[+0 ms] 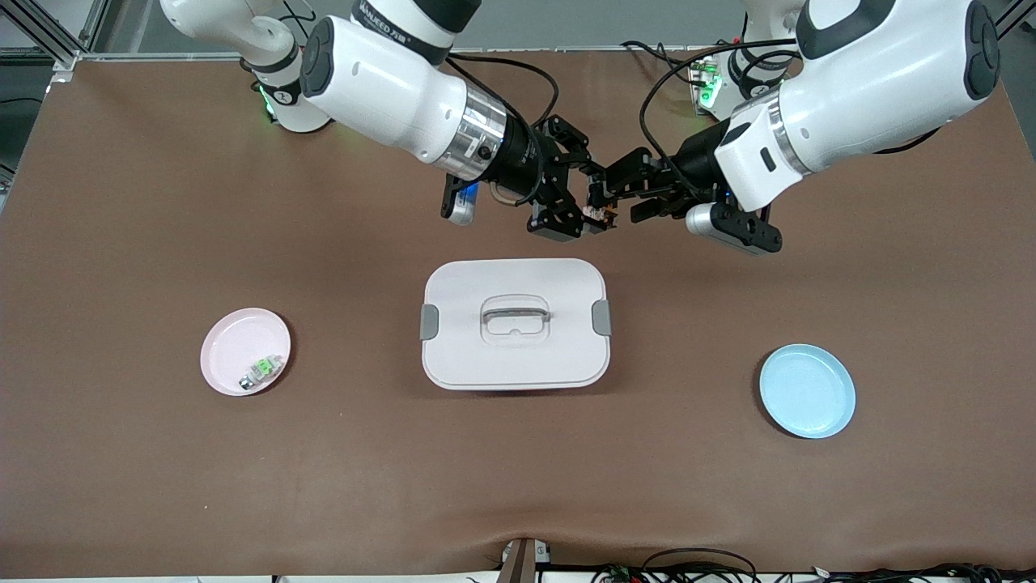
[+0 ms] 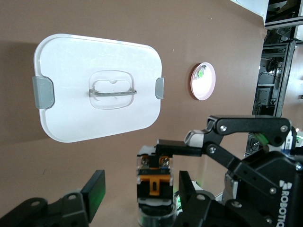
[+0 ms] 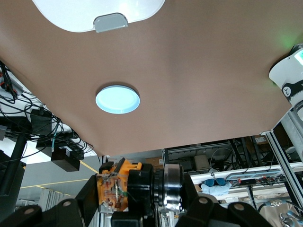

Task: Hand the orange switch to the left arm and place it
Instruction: 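Grasp the switch with the left gripper beside the right gripper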

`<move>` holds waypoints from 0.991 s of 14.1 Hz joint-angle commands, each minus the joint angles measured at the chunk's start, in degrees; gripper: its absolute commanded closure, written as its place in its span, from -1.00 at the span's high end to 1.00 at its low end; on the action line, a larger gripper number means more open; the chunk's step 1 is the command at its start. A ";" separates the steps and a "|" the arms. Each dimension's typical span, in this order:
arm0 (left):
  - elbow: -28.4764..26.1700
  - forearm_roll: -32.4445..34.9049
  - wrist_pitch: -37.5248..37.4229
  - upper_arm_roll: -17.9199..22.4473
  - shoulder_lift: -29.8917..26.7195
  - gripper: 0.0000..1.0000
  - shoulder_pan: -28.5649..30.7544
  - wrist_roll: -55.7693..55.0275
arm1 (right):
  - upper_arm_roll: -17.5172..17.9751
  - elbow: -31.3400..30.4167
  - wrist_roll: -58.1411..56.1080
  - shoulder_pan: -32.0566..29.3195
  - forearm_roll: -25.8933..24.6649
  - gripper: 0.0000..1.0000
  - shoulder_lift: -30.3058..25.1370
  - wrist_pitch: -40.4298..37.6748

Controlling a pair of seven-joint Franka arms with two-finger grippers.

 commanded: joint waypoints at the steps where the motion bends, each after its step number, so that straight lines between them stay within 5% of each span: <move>1: 0.40 -0.78 -0.01 -0.13 0.14 0.21 -0.37 -0.96 | -0.60 0.99 2.99 1.75 -1.27 -1.00 0.22 2.78; 4: 0.31 -0.78 -0.10 -0.48 0.14 0.03 -0.37 -1.05 | -0.69 1.08 3.69 2.20 -1.19 -1.00 0.31 3.67; 9: 0.40 -0.60 -2.82 -0.48 -0.03 -1.00 -0.20 -1.05 | -0.69 1.17 3.70 2.11 -1.19 -1.00 0.40 3.67; 13: 0.48 0.19 -4.31 -0.40 -0.12 -1.00 0.59 0.18 | -0.69 1.08 3.78 2.11 -1.19 -1.00 0.40 3.67; 14: 0.48 0.19 -4.76 -0.31 -0.12 -1.00 0.77 0.62 | -0.69 1.08 3.96 2.11 -1.10 -0.65 0.40 3.67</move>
